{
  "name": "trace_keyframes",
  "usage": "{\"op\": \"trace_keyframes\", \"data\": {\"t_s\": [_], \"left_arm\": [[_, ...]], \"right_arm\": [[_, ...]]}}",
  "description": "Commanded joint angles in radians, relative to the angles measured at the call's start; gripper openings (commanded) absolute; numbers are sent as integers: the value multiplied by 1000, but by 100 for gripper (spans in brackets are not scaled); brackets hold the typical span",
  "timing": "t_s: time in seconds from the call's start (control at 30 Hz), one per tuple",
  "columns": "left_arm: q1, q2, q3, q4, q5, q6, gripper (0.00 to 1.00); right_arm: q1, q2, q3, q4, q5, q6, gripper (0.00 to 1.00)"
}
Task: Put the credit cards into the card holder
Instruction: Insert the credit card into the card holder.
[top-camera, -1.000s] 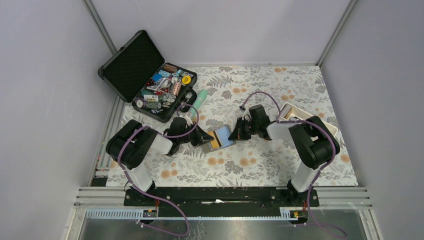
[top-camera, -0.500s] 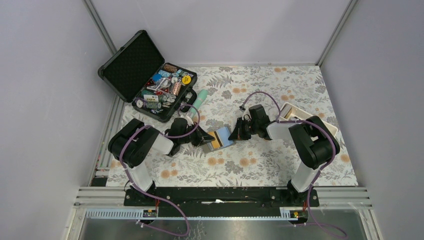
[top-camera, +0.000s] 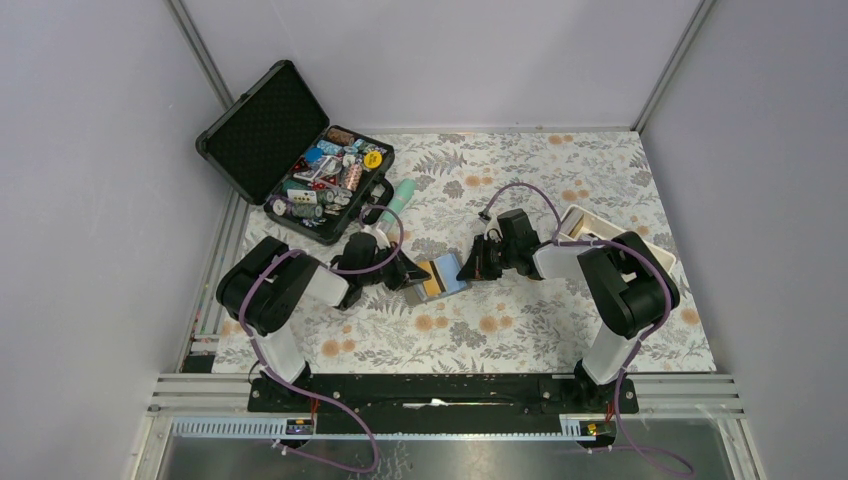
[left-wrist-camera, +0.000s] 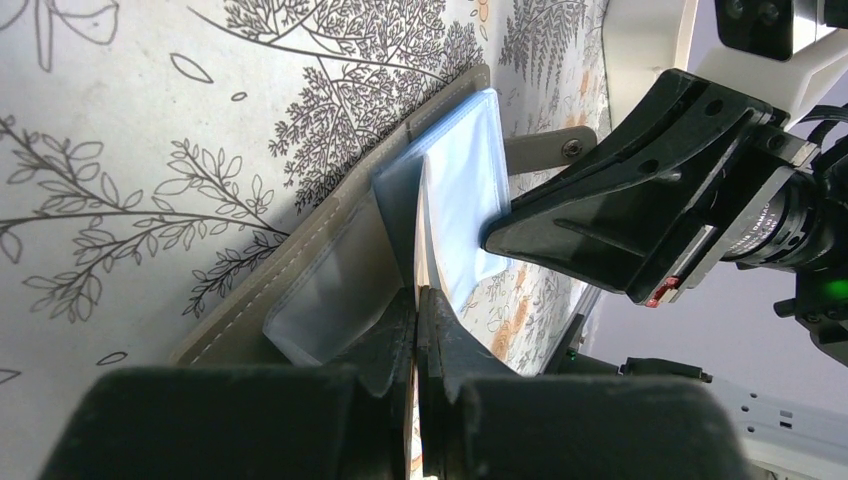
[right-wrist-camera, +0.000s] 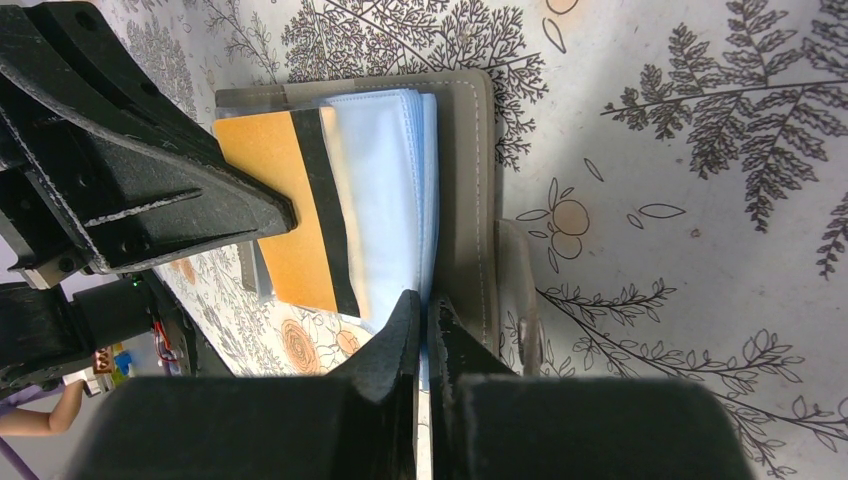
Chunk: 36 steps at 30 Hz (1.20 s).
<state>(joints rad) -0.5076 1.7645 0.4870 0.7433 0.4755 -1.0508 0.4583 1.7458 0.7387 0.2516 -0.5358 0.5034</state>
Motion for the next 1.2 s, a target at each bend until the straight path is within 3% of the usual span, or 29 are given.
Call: {"op": "trace_keyframes", "data": {"t_s": [0.0,0.87,0.97,1.17], "left_arm": [[-5,21,27,-32,-32,72,0],[-31,68,20,18,-30,-6,1],[-31,60,23,4,-35,-3,5],[-30,12,27,-76,-65,37,27]], "right_arm": [[2,-3,26,-24,72,-15,0],[2,-3,29,-35,75,-19,0],[2,-6,29,-38,78,-22,0],[2,-12,31,-41,81,-22,0]]}}
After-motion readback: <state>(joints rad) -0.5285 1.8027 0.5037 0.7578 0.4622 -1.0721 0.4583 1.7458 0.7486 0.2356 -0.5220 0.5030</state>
